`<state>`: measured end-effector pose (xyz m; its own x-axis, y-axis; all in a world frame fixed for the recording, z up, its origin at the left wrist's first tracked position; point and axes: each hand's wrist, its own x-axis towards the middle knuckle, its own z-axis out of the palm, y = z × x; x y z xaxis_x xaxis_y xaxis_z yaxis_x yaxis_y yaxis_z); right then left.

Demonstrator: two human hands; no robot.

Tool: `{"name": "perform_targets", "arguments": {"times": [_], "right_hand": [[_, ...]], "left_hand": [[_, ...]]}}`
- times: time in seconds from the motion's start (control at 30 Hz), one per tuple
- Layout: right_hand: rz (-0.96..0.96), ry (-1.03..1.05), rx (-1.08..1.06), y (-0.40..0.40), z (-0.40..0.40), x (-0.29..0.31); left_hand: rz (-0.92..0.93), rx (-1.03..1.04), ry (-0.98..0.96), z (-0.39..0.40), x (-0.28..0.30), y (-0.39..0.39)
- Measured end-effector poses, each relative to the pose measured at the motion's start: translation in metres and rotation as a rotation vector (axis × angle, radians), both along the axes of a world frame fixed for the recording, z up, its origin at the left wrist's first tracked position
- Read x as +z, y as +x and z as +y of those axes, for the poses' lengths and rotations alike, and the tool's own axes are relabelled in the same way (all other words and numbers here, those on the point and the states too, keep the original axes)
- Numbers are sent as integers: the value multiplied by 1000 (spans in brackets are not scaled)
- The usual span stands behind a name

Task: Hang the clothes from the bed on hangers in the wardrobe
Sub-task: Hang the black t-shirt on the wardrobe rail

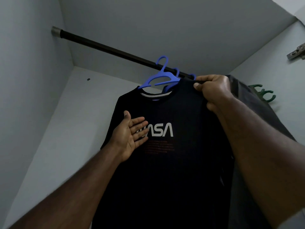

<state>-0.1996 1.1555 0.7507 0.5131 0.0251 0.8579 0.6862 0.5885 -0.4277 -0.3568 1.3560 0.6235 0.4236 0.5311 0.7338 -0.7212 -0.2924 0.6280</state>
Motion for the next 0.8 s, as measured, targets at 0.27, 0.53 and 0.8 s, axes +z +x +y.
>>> {"name": "perform_targets", "arguments": {"times": [0.27, 0.53, 0.8], "right_hand": [[46, -113, -109, -3, 3, 19], [39, -179, -71, -3, -14, -31], [-57, -274, -189, -7, -52, -110]], "left_hand": [[3, -3, 18, -3, 14, 5], [54, -18, 10, -7, -22, 6], [27, 86, 34, -18, -71, 10]]}}
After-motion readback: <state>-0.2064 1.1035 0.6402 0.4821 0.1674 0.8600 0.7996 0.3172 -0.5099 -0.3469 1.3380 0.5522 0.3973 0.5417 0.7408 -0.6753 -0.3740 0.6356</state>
